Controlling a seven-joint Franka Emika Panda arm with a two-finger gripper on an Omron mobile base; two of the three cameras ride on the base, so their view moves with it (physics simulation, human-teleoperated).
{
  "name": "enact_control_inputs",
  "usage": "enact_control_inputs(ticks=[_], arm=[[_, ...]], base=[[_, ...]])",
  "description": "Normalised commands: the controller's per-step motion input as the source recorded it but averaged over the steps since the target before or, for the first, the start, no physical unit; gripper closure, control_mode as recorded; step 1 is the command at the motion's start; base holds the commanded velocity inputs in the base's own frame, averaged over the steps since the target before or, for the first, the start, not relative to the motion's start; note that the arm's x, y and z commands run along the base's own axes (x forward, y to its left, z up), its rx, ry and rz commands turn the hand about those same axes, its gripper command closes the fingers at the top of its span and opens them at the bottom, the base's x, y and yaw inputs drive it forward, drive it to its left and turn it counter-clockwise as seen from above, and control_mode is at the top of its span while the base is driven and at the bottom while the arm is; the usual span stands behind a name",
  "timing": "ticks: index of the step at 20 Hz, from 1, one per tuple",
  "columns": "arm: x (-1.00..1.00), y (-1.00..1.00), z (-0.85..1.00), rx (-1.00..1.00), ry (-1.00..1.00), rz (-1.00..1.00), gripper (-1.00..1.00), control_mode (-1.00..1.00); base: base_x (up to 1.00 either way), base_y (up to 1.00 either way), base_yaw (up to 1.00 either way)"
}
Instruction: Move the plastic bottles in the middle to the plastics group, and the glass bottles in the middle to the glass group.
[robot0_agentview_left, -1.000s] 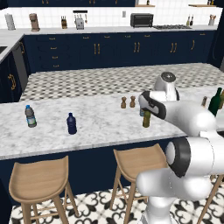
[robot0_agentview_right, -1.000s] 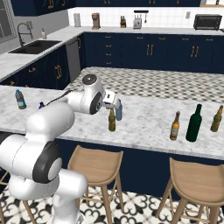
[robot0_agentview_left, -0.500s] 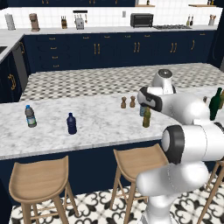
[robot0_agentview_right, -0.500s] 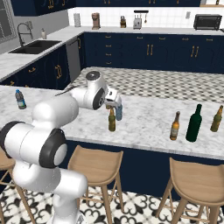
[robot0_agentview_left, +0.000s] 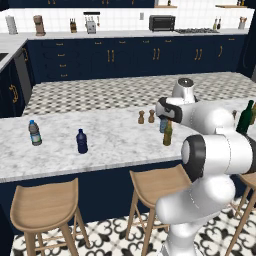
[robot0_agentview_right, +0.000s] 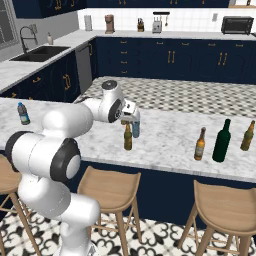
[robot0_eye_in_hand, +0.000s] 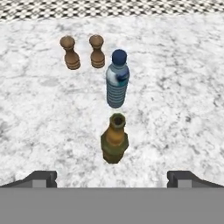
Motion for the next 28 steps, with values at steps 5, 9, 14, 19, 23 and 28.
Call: enact_control_inputs(ticks=[5, 9, 14, 19, 23, 28], arm=[[0.21, -0.08, -0.1, 0.0, 0.02, 0.1, -1.0, -1.0], [0.22, -0.05, -0.17, 0.0, 0.07, 0.1, -1.0, -1.0], [0.22, -0.01, -0.2, 0.0, 0.12, 0.08, -1.0, -1.0], [0.32, -0.01, -0.11, -0.02, 0.09, 0.03, -1.0, -1.0], [0.18, -0.08, -0.07, -0.05, 0.05, 0.0, -1.0, -1.0], [0.03, -0.04, -0.11, -0.02, 0.02, 0.0, -1.0, -1.0]], base=[[0.0, 0.0, 0.0], [0.0, 0.0, 0.0], [0.0, 0.0, 0.0], [0.0, 0.0, 0.0], [0.0, 0.0, 0.0], [0.0, 0.0, 0.0]])
